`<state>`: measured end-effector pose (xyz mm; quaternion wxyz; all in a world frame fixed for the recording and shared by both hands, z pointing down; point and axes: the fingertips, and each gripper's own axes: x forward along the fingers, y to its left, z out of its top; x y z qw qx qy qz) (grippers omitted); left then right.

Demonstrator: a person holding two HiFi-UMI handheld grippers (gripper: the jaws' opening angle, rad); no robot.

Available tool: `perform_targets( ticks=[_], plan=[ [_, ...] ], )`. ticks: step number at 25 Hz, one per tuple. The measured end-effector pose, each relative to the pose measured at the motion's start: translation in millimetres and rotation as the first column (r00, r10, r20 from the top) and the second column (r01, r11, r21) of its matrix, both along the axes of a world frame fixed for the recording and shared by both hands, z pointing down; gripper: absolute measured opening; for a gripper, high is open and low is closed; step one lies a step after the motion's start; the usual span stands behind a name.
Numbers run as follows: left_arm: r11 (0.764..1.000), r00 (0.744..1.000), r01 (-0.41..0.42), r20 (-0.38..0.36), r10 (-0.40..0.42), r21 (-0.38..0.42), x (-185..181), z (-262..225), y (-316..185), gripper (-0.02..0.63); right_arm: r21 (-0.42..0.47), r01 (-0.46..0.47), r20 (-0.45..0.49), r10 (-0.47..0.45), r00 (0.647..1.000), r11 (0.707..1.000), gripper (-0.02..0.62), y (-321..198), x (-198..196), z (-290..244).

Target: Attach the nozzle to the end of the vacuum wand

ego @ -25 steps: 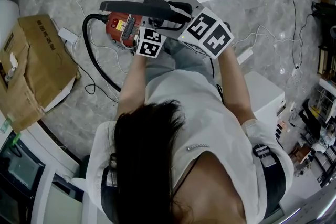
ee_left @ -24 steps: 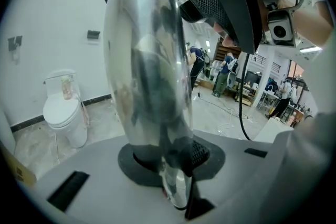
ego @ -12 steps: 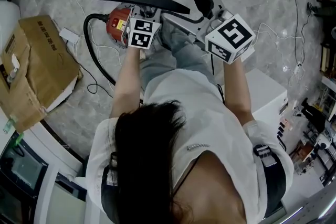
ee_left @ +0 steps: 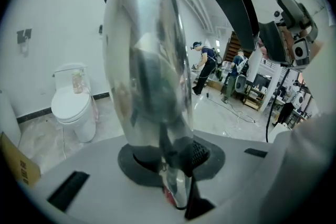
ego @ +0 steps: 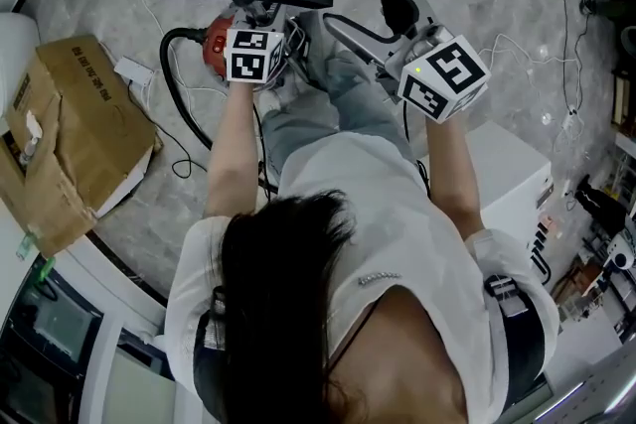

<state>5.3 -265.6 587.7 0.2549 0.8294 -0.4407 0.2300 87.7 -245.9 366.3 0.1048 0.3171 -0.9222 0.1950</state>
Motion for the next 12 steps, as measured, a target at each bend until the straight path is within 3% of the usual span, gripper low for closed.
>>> perform_targets(
  ticks=[7, 12],
  plan=[
    [1.0, 1.0, 0.015, -0.004, -0.015, -0.023, -6, 10, -12, 0.075, -0.053, -0.091, 0.07, 0.094, 0.993, 0.994, 0.362, 1, 14, 11],
    [0.999, 1.0, 0.011, -0.006, -0.012, -0.037, -7, 15, -17, 0.075, -0.055, -0.185, 0.038, 0.188, 0.981, 0.981, 0.362, -7, 28, 19]
  ],
)
